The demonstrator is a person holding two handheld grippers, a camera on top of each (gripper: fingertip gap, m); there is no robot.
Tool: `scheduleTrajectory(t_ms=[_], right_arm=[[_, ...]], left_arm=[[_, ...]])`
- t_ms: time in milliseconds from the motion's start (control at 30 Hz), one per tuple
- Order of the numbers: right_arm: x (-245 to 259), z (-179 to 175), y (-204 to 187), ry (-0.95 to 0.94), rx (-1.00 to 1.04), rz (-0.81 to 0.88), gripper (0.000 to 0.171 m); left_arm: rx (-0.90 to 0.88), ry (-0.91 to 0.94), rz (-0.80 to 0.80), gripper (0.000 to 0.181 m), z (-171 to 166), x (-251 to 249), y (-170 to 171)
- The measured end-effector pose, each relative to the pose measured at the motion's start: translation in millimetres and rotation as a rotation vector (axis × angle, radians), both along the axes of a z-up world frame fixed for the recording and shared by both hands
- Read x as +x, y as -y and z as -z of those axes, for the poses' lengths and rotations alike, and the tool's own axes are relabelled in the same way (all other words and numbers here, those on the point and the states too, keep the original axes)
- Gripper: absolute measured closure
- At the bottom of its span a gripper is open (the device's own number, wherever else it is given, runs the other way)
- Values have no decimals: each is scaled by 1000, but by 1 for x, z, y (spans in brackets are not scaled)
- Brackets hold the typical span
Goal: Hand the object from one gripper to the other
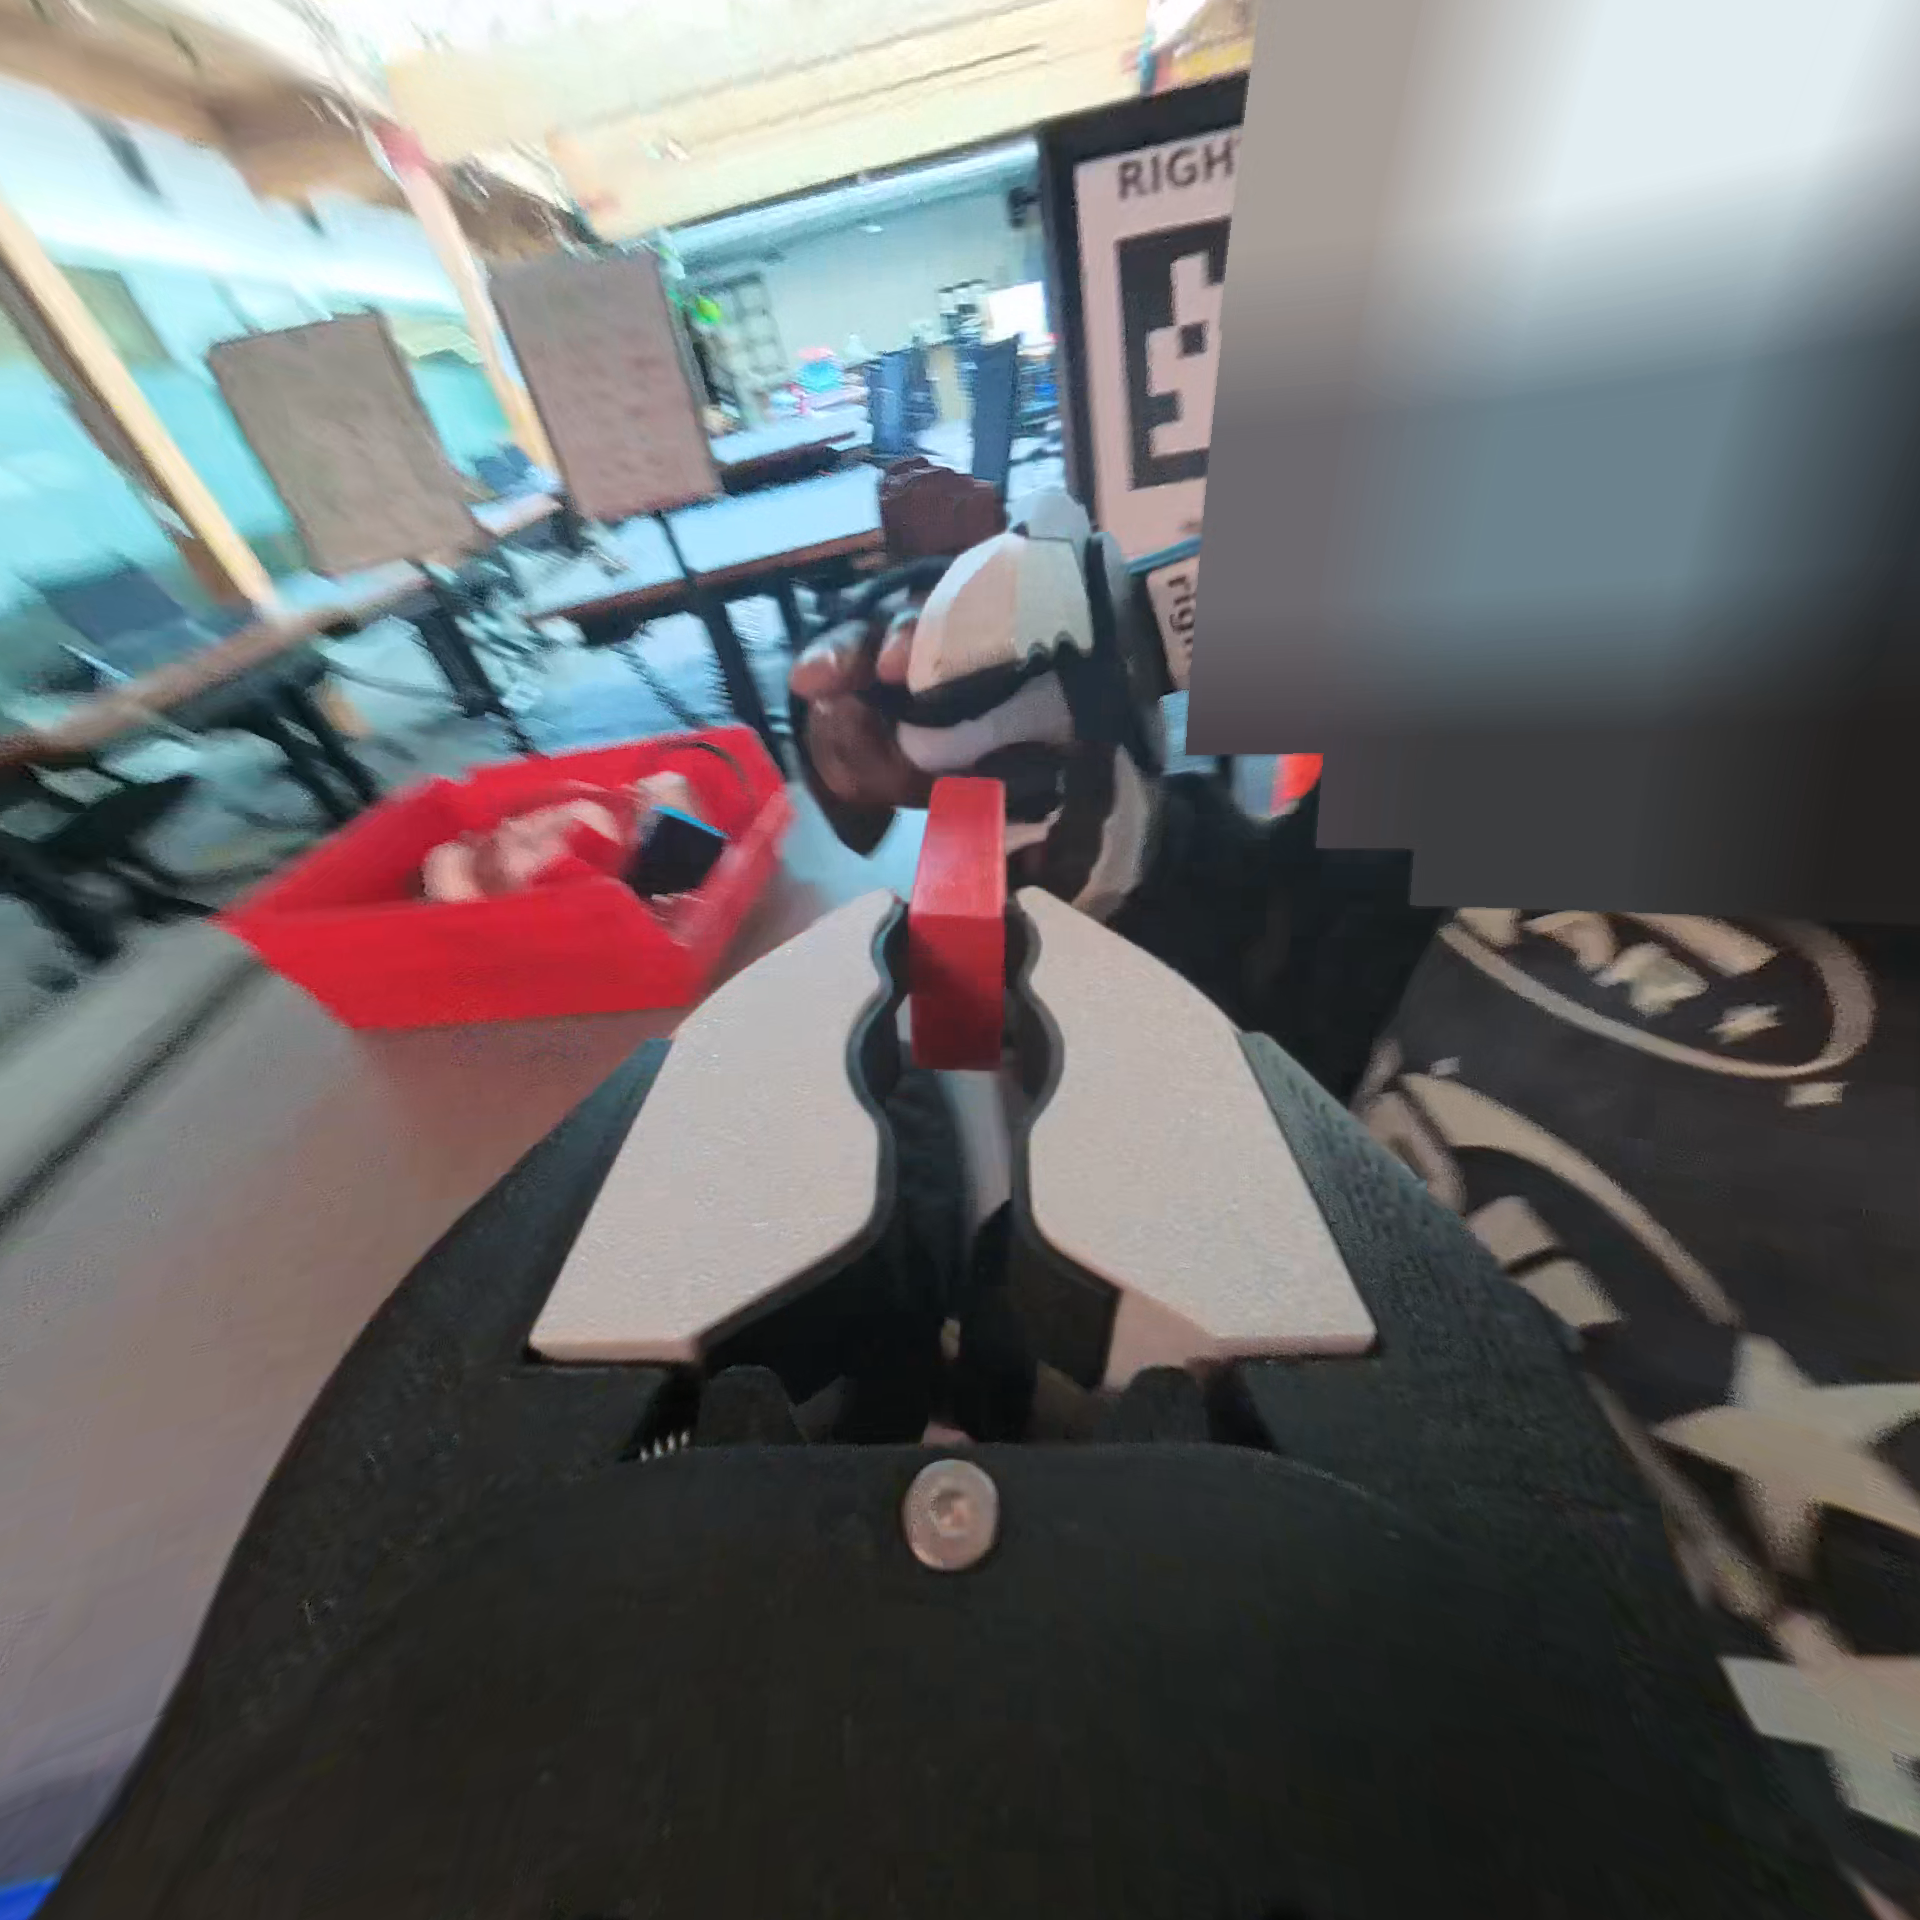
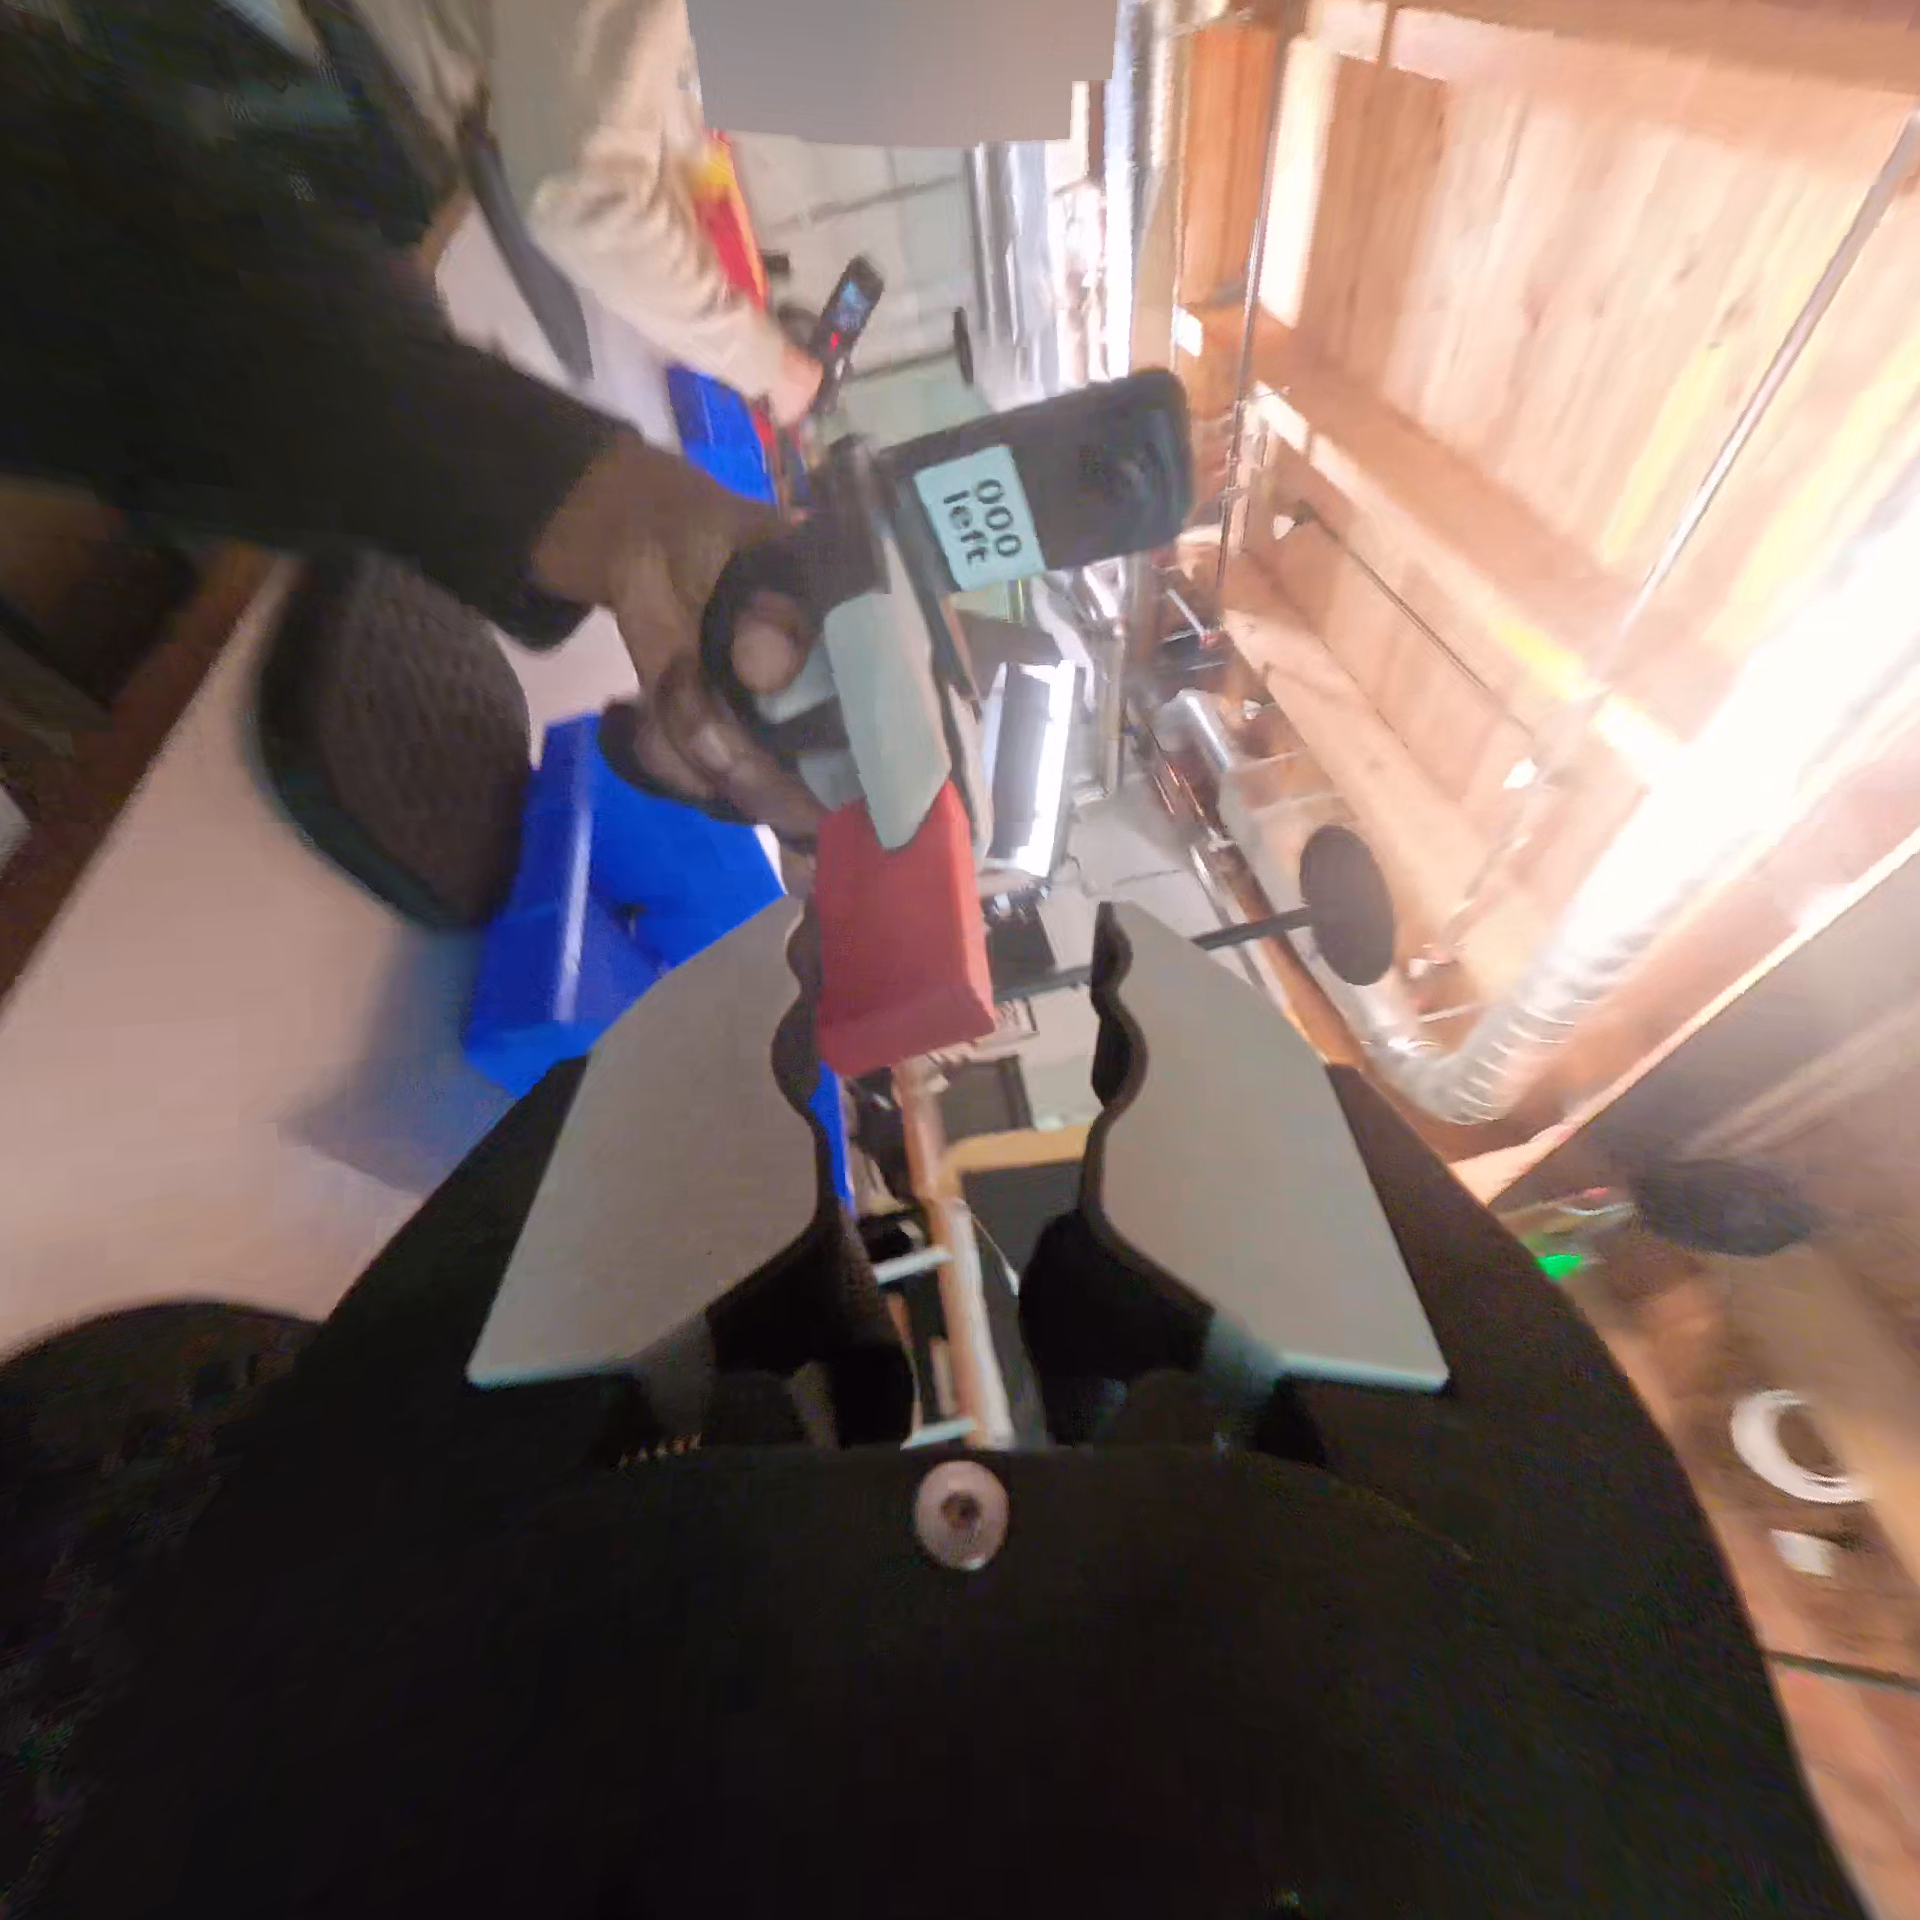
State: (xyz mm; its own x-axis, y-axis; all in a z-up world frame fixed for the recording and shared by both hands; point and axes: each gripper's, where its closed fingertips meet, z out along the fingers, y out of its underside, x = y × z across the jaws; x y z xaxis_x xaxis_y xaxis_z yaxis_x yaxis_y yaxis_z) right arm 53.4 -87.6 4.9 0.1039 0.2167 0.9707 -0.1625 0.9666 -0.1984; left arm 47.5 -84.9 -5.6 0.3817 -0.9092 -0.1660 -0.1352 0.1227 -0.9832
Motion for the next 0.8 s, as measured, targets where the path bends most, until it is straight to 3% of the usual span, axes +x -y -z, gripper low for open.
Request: scheduleTrajectory(t_ms=[133,467,567,600,700,800], right_arm=[[-7,10,1,17,166,96,120],[-12,21,-8,94,127,131,112],[-13,18,-5,55,132,116,136],[-12,18,-6,65,122,116,136],[-10,18,-5,115,46,99,136],[-6,16,-3,168,-94,41,136]], left_arm=[[-200,33,40,165,12,-2,-7],[-259,118,72,165,2,-8,-4],[-273,116,104,165,3,-3,0],[-266,117,106,165,3,-3,0],[-138,85,123,162,1,0,4],[193,-26,30,125,0,-1,5]])
